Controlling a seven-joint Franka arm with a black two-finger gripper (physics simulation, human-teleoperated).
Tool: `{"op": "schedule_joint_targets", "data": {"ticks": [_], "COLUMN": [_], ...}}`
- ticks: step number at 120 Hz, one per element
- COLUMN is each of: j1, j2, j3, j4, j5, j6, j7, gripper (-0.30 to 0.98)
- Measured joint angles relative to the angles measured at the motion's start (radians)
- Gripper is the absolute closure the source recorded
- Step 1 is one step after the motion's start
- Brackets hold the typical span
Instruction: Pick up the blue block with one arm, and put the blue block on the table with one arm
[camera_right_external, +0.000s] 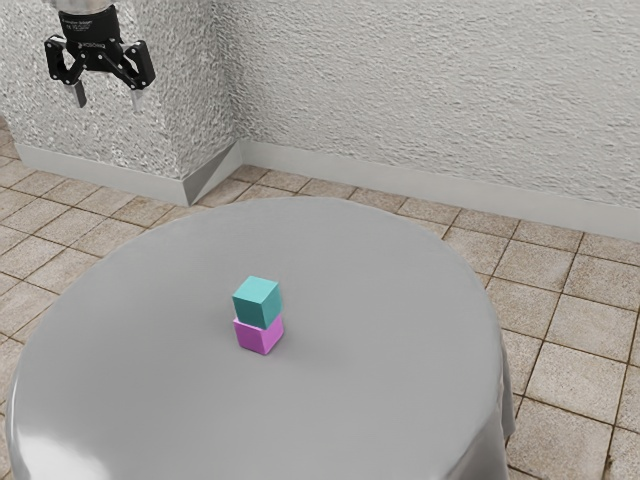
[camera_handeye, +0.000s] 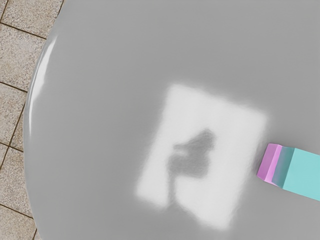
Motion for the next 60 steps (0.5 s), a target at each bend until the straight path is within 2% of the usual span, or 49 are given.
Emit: {"op": "schedule_joint_targets", "data": {"ticks": [35, 41, 49, 60], "j1": [0.000, -0.002, 0.025, -0.011], "j2": [-0.001, -0.030, -0.083, -0.107], "j3": [0.001, 0.006, -0.082, -0.181], "j4": [0.003, 0.069, 0.241, 0.299], "j5": [-0.003, -0.007, 0.005, 0.013], "j6": [0.000, -0.005, -0.005, -0.005], "j7": [0.000, 0.000, 0.000, 0.001], "gripper": [0.00, 0.00, 0.00, 0.00]}}
